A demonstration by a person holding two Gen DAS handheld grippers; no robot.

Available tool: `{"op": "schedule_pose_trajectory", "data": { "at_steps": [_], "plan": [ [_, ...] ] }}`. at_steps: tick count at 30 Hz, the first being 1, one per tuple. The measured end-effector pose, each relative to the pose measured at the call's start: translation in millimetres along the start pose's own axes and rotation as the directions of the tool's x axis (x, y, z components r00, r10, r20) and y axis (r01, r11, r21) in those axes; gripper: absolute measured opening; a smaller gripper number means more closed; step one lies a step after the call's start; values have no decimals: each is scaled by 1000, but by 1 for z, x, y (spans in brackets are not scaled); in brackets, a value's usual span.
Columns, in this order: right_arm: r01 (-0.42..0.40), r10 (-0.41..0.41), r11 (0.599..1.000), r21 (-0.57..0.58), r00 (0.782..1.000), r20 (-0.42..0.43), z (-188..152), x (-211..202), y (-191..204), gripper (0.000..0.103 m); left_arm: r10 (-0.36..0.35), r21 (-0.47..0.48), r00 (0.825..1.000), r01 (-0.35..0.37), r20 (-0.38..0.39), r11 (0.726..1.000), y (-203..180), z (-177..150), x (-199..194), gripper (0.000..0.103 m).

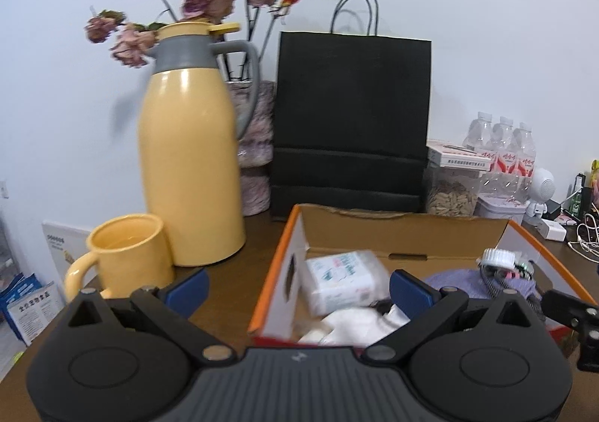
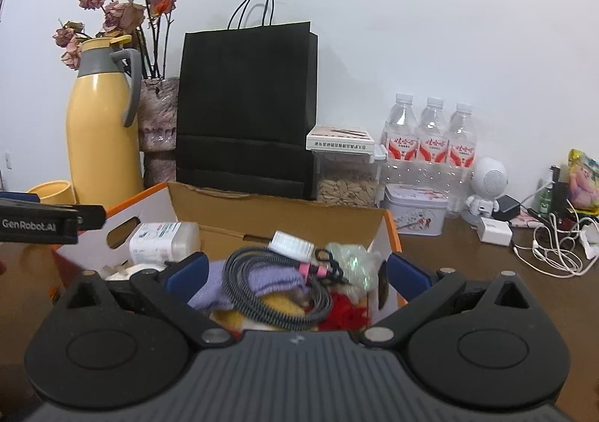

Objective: Organize objects
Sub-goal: 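Move both grippers back over the table toward the remaining items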

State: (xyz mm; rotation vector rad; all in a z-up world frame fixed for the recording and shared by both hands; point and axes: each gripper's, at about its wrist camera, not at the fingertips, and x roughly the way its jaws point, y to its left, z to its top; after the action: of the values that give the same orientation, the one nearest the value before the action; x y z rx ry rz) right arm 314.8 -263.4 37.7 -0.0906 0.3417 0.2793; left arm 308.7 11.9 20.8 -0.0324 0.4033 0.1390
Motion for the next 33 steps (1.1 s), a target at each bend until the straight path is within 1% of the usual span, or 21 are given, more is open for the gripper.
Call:
{"op": "schedule_pose_trajectory", "data": {
  "at_steps": [5,11,15,19,22,25,33],
  "plan": [
    [3,-3,1000,-31,1000,-16,-18,-23,10,103,9,-12,1000,-9,-16,1000,21,-15,-19,103],
    [7,-8,1000,-20,997,-80,-42,-45,11,103,42,-21,997,-44,-59,999,48,-37,-38,103],
    [26,-26,1000,-1,991,-130,-57,-59,5,103,69,11,992,-68,-110,998,65,-49,-43,103],
    [28,-28,1000,-4,983,-183,-70,-70,-4,103,90,62,987,-82,-131,995,79,-57,-47,103],
    [34,-34,999,-5,975,-221,-79,-74,-9,103,87,73,984,-76,-157,994,86,-60,-42,103],
    [34,-33,999,0,968,-247,-84,-74,-10,103,81,67,978,-69,-192,995,90,-62,-28,103],
    [49,-41,999,19,950,-308,-90,-65,-8,103,74,102,964,-49,-254,994,82,-63,11,103]
  ]
}}
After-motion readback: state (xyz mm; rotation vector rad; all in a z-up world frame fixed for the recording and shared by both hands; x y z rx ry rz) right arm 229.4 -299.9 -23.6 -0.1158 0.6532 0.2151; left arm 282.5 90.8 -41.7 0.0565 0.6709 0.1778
